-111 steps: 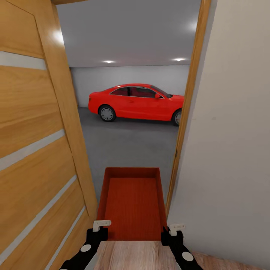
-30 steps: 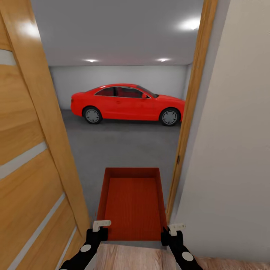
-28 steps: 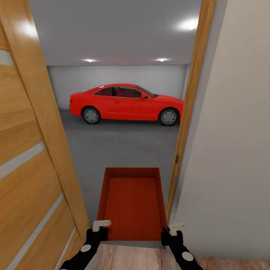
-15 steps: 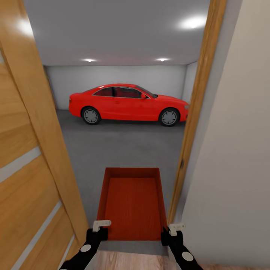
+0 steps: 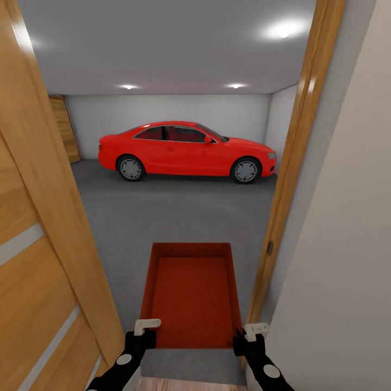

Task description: Move the two storage containers from the living room to the garage. In the garage, place one container on the floor and stack the other container on top of it (either order is fine).

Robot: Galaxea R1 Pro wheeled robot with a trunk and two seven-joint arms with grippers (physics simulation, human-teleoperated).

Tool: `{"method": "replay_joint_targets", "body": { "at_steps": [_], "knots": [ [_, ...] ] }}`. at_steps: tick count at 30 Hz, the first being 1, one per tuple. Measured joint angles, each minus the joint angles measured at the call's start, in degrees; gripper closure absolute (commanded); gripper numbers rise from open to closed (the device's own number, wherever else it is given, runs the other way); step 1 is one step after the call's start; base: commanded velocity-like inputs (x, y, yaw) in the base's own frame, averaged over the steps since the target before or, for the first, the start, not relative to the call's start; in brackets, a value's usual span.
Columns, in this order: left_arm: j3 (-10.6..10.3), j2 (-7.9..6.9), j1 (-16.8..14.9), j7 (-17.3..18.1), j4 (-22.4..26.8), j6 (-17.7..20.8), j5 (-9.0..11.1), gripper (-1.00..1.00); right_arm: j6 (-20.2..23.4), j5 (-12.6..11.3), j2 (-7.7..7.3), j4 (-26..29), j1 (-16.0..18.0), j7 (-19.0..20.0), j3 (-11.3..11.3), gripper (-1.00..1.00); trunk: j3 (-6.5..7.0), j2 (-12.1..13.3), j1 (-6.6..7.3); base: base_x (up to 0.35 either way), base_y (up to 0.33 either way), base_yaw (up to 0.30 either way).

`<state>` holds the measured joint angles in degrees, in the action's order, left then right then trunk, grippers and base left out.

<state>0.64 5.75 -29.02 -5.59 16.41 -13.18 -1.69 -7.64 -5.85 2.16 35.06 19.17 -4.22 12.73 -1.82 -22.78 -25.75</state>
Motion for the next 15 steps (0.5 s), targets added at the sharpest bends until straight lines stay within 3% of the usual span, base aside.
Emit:
{"method": "replay_joint_targets", "body": {
  "at_steps": [15],
  "knots": [
    [0.0,-0.02,0.0,0.0,0.0,-0.1,0.0,1.0,0.0,0.0,0.02,0.1,0.0,0.0,0.0,1.0,0.0,0.0,0.0,0.0,0.0,0.0]
  ]
}}
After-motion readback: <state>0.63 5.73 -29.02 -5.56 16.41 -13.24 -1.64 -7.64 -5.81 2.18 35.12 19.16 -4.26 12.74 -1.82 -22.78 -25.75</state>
